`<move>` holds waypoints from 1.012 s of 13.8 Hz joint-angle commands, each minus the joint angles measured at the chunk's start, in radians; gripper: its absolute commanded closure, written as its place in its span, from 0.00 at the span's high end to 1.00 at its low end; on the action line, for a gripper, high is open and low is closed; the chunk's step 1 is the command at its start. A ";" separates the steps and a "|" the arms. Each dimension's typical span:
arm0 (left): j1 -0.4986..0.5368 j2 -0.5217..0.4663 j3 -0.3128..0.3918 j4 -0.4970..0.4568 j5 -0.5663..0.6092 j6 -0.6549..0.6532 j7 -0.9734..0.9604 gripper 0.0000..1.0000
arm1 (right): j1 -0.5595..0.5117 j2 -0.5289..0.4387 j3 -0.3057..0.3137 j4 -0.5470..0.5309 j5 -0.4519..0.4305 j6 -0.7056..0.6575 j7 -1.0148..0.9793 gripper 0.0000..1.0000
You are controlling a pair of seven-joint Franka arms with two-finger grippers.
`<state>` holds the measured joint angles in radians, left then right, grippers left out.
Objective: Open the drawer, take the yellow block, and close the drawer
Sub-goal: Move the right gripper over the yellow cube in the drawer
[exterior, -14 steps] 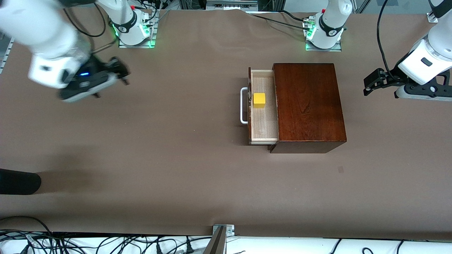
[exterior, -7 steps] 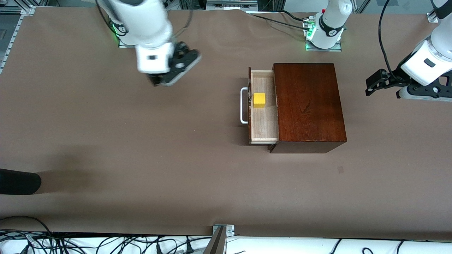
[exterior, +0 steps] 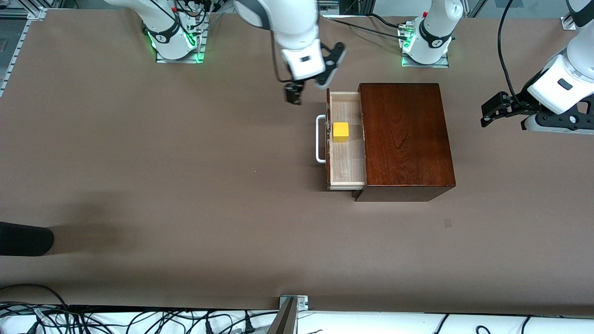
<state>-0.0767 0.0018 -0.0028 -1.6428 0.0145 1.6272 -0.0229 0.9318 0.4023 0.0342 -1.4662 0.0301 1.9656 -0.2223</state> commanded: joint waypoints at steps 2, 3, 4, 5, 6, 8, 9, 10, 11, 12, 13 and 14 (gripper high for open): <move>0.009 0.001 -0.003 0.008 -0.018 -0.006 0.024 1.00 | 0.062 0.196 -0.011 0.246 -0.056 -0.008 -0.066 1.00; 0.009 0.001 -0.003 0.008 -0.018 -0.006 0.026 1.00 | 0.083 0.235 -0.013 0.295 -0.067 -0.008 -0.107 1.00; 0.009 0.001 -0.003 0.008 -0.018 -0.007 0.026 1.00 | 0.093 0.262 -0.013 0.323 -0.070 -0.007 -0.135 1.00; 0.009 0.001 -0.003 0.008 -0.018 -0.010 0.026 1.00 | 0.094 0.279 -0.013 0.337 -0.070 -0.005 -0.156 1.00; 0.009 0.001 -0.003 0.006 -0.018 -0.010 0.026 1.00 | 0.094 0.291 -0.013 0.340 -0.072 -0.004 -0.182 1.00; 0.009 0.001 -0.003 0.008 -0.018 -0.010 0.026 1.00 | 0.094 0.305 -0.013 0.339 -0.072 0.001 -0.216 1.00; 0.009 0.001 -0.005 0.008 -0.018 -0.010 0.026 1.00 | 0.094 0.308 -0.014 0.340 -0.073 0.001 -0.218 1.00; 0.009 0.001 -0.005 0.008 -0.018 -0.010 0.026 1.00 | 0.093 0.313 -0.014 0.340 -0.076 0.001 -0.238 1.00; 0.009 0.001 -0.006 0.008 -0.019 -0.009 0.026 1.00 | 0.090 0.325 -0.016 0.340 -0.076 0.002 -0.273 1.00; 0.009 0.001 -0.006 0.008 -0.019 -0.010 0.026 1.00 | 0.088 0.331 -0.016 0.340 -0.076 0.005 -0.281 1.00; 0.009 0.001 -0.006 0.008 -0.019 -0.010 0.026 1.00 | 0.087 0.339 -0.016 0.342 -0.076 0.015 -0.282 1.00; 0.009 0.001 -0.006 0.008 -0.019 -0.010 0.026 1.00 | 0.085 0.343 -0.017 0.340 -0.076 0.021 -0.281 1.00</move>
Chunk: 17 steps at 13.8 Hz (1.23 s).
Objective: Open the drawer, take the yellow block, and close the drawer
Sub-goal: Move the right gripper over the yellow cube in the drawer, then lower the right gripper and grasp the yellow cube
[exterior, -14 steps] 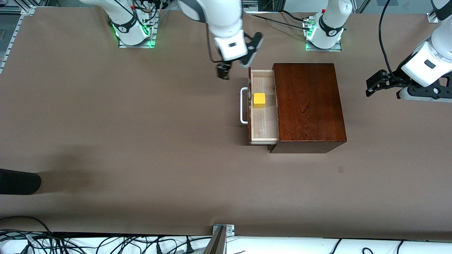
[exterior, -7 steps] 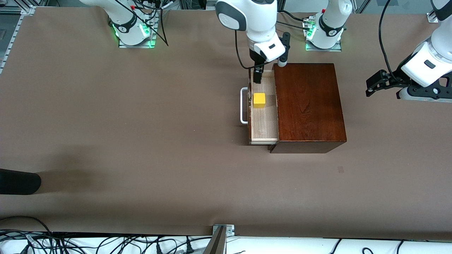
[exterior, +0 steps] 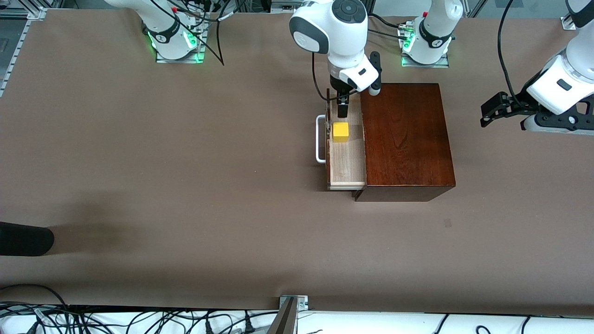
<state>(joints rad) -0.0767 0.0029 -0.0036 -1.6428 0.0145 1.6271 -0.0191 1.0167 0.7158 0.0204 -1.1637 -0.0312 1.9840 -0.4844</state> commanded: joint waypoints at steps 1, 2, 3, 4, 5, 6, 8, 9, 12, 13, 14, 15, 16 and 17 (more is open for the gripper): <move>0.009 0.000 -0.006 0.008 -0.019 -0.010 0.022 1.00 | -0.004 0.039 -0.005 0.039 -0.015 0.015 -0.020 1.00; 0.009 0.000 -0.006 0.008 -0.019 -0.010 0.022 1.00 | -0.009 0.051 -0.007 0.039 -0.015 0.035 -0.022 1.00; 0.009 0.000 -0.007 0.009 -0.019 -0.009 0.022 1.00 | -0.010 0.063 -0.007 0.039 -0.015 0.054 -0.022 1.00; 0.009 0.000 -0.007 0.008 -0.019 -0.009 0.021 1.00 | -0.010 0.074 -0.007 0.039 -0.015 0.076 -0.019 1.00; 0.009 0.000 -0.007 0.008 -0.019 -0.010 0.021 1.00 | -0.010 0.079 -0.007 0.039 -0.015 0.097 -0.017 1.00; 0.009 0.000 -0.007 0.008 -0.019 -0.010 0.021 1.00 | -0.012 0.085 -0.008 0.041 -0.015 0.114 -0.017 1.00; 0.009 -0.001 -0.007 0.008 -0.019 -0.015 0.022 1.00 | -0.018 0.097 -0.008 0.048 -0.015 0.127 -0.017 1.00; 0.009 -0.001 -0.007 0.008 -0.019 -0.019 0.022 1.00 | -0.020 0.099 -0.008 0.053 -0.015 0.127 -0.017 1.00; 0.009 -0.001 -0.007 0.008 -0.019 -0.019 0.021 1.00 | -0.033 0.105 -0.008 0.059 -0.013 0.127 -0.023 1.00; 0.009 -0.001 -0.007 0.008 -0.019 -0.019 0.021 1.00 | -0.035 0.105 -0.008 0.059 -0.015 0.130 -0.025 1.00; 0.009 -0.001 -0.007 0.008 -0.019 -0.019 0.021 1.00 | -0.033 0.105 -0.013 0.059 -0.018 0.142 -0.025 1.00; 0.009 -0.001 -0.007 0.008 -0.021 -0.021 0.021 1.00 | -0.033 0.108 -0.017 0.059 -0.018 0.150 -0.025 1.00; 0.009 -0.001 -0.007 0.008 -0.021 -0.021 0.021 1.00 | -0.033 0.116 -0.017 0.059 -0.016 0.154 -0.025 1.00; 0.009 -0.001 -0.007 0.009 -0.021 -0.021 0.019 1.00 | -0.032 0.123 -0.017 0.059 -0.016 0.154 -0.023 1.00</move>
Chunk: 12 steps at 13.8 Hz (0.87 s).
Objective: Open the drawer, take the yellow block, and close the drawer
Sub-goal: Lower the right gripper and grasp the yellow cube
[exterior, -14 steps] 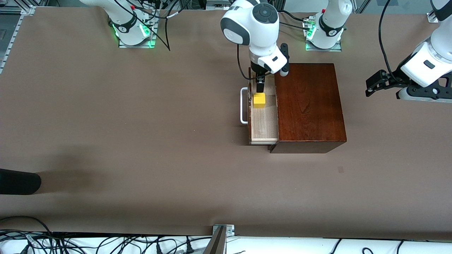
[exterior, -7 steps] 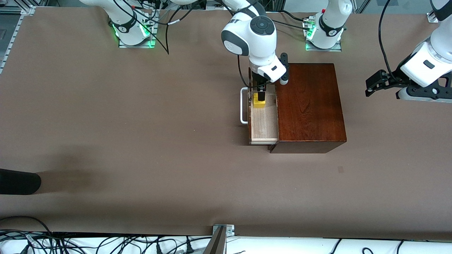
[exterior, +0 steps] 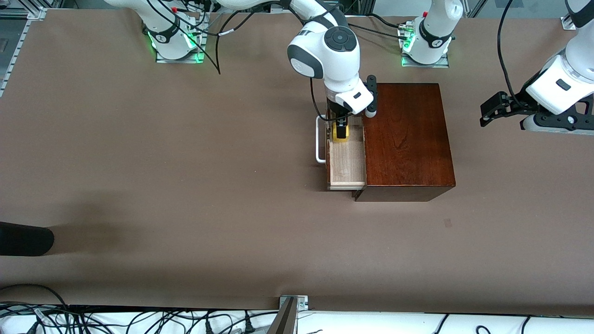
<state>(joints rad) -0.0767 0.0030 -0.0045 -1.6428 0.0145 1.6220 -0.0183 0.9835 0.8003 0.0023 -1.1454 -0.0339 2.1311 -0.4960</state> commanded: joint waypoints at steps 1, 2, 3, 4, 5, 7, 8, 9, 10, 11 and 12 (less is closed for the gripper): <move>0.009 0.000 -0.008 0.009 -0.021 -0.016 0.018 1.00 | 0.001 0.046 0.001 0.041 -0.015 0.009 -0.010 1.00; 0.009 0.000 -0.008 0.009 -0.021 -0.016 0.018 1.00 | 0.004 0.057 0.001 0.041 -0.015 0.013 -0.010 1.00; 0.009 0.000 -0.008 0.009 -0.021 -0.016 0.018 1.00 | 0.004 0.060 0.001 0.041 -0.015 0.015 -0.010 1.00; 0.009 -0.001 -0.008 0.009 -0.021 -0.017 0.018 1.00 | 0.006 0.063 0.001 0.041 -0.015 0.015 -0.010 1.00; 0.009 -0.001 -0.008 0.009 -0.021 -0.017 0.018 1.00 | 0.006 0.063 0.001 0.041 -0.015 0.015 -0.010 1.00; 0.008 0.000 -0.009 0.011 -0.021 -0.016 0.015 1.00 | 0.003 0.063 -0.001 0.041 -0.015 0.018 -0.013 0.59; 0.008 0.000 -0.011 0.011 -0.021 -0.016 0.011 1.00 | 0.003 0.062 -0.001 0.041 -0.015 0.016 -0.013 0.29; 0.008 0.000 -0.011 0.011 -0.021 -0.016 0.011 1.00 | 0.003 0.060 -0.001 0.041 -0.015 0.015 -0.015 0.04; 0.008 -0.001 -0.011 0.009 -0.021 -0.017 0.011 1.00 | 0.003 0.056 -0.004 0.041 -0.018 0.013 -0.019 0.00; 0.008 -0.001 -0.011 0.011 -0.021 -0.017 0.011 1.00 | 0.003 0.053 -0.010 0.041 -0.033 0.006 -0.035 0.00; 0.008 -0.001 -0.012 0.011 -0.021 -0.017 0.011 1.00 | 0.003 0.040 -0.008 0.041 -0.034 -0.016 -0.035 0.00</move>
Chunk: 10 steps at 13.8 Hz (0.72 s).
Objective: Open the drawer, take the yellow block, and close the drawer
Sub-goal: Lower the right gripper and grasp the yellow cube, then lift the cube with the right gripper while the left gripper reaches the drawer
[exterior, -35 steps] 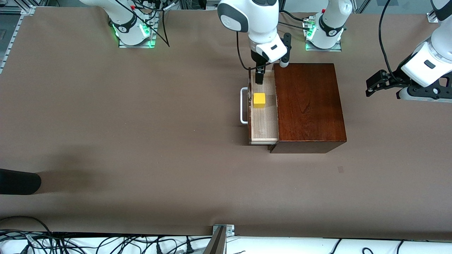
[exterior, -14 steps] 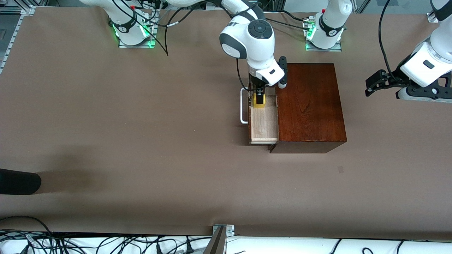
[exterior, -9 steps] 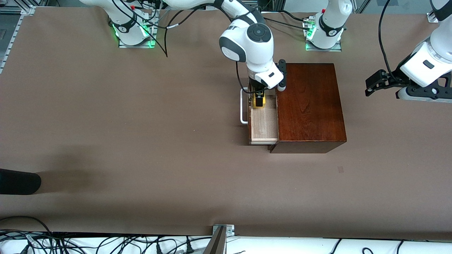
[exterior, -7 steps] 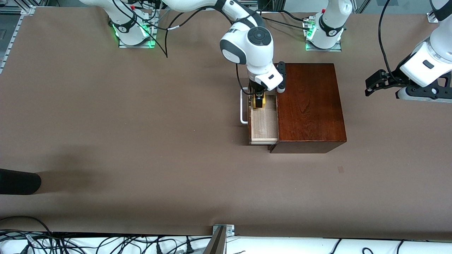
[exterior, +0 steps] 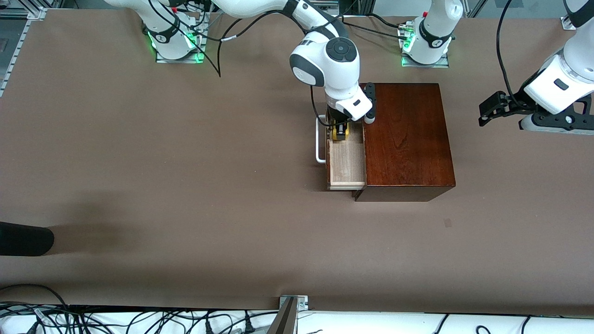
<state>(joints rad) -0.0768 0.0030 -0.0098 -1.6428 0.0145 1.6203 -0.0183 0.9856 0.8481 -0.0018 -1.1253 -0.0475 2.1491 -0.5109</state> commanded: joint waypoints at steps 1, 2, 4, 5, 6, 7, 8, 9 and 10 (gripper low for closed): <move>0.008 -0.001 -0.009 0.011 -0.021 -0.016 0.011 1.00 | 0.001 -0.027 -0.003 0.025 -0.020 -0.069 -0.014 0.00; 0.008 -0.001 -0.009 0.011 -0.021 -0.016 0.009 1.00 | 0.002 -0.056 -0.003 0.053 -0.017 -0.110 -0.012 0.00; 0.003 -0.003 -0.010 0.011 -0.021 -0.017 0.008 1.00 | -0.001 -0.105 -0.004 0.122 -0.011 -0.219 -0.006 0.00; 0.003 -0.003 -0.010 0.012 -0.021 -0.016 0.008 1.00 | -0.007 -0.136 -0.006 0.130 -0.011 -0.257 -0.006 0.00; 0.003 -0.003 -0.010 0.012 -0.021 -0.016 0.008 1.00 | -0.028 -0.177 -0.007 0.130 -0.009 -0.293 0.001 0.00; 0.002 -0.003 -0.010 0.012 -0.021 -0.016 0.008 1.00 | -0.053 -0.207 -0.007 0.130 -0.009 -0.328 0.029 0.00; 0.000 -0.003 -0.010 0.012 -0.021 -0.016 0.006 1.00 | -0.089 -0.230 -0.007 0.130 -0.009 -0.371 0.044 0.00; 0.000 -0.003 -0.010 0.012 -0.021 -0.016 0.006 1.00 | -0.129 -0.245 -0.009 0.128 -0.009 -0.391 0.045 0.00; -0.001 -0.003 -0.010 0.012 -0.022 -0.016 0.006 1.00 | -0.163 -0.280 -0.024 0.119 -0.011 -0.385 0.046 0.00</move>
<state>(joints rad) -0.0791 0.0029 -0.0175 -1.6425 0.0145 1.6196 -0.0183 0.8929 0.6151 -0.0253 -0.9807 -0.0510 1.7765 -0.4792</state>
